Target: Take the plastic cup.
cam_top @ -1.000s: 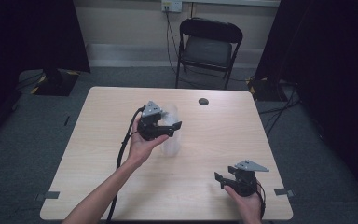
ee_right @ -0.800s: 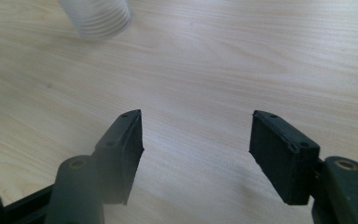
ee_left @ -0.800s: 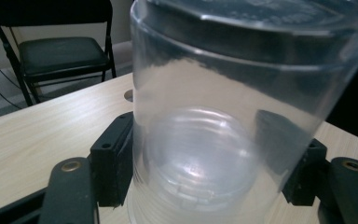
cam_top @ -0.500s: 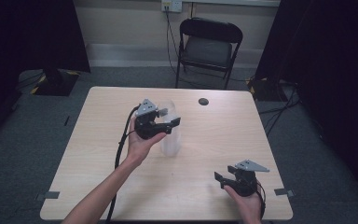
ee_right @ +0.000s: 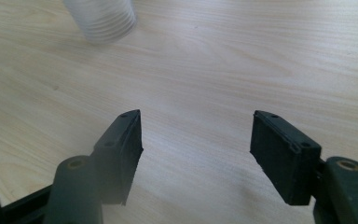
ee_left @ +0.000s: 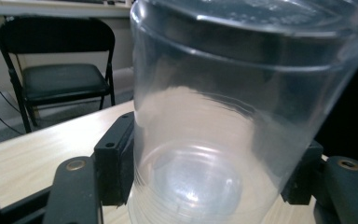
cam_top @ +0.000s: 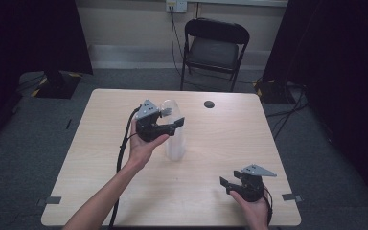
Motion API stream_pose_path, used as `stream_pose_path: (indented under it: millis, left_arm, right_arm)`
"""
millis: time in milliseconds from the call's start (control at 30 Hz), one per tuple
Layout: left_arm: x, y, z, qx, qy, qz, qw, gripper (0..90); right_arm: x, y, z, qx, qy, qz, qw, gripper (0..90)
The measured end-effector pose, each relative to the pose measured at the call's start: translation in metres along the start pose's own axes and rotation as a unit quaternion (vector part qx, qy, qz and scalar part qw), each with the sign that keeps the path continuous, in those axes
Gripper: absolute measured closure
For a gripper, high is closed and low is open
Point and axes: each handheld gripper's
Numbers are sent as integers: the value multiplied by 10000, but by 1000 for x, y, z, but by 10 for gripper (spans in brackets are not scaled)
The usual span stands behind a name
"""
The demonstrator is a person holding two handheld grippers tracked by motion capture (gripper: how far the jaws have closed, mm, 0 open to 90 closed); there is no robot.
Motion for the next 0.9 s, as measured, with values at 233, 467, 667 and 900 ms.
stream_pose_path:
  millis: [233,467,667,900]
  left_arm:
    - [7,6,-4,-19,-87,-164,9998,345]
    - [23,11,-7,-3,-58,-153,9999,343]
    - [37,7,-4,223,26,-61,9997,344]
    - [50,4,-7,513,-191,130,9984,345]
  right_arm:
    - [0,0,0,5,3,2,10000,336]
    - [1,1,1,0,52,13,10000,338]
    - [1,1,4,45,99,28,9999,337]
    - [-3,1,12,184,167,-23,9997,304]
Point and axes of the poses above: each handheld gripper's, and its own axes: x roughly backward along the jaws, y roughly out of its top, z roughly to its left, and after that the axes turned 12 degrees about -x, right-handed
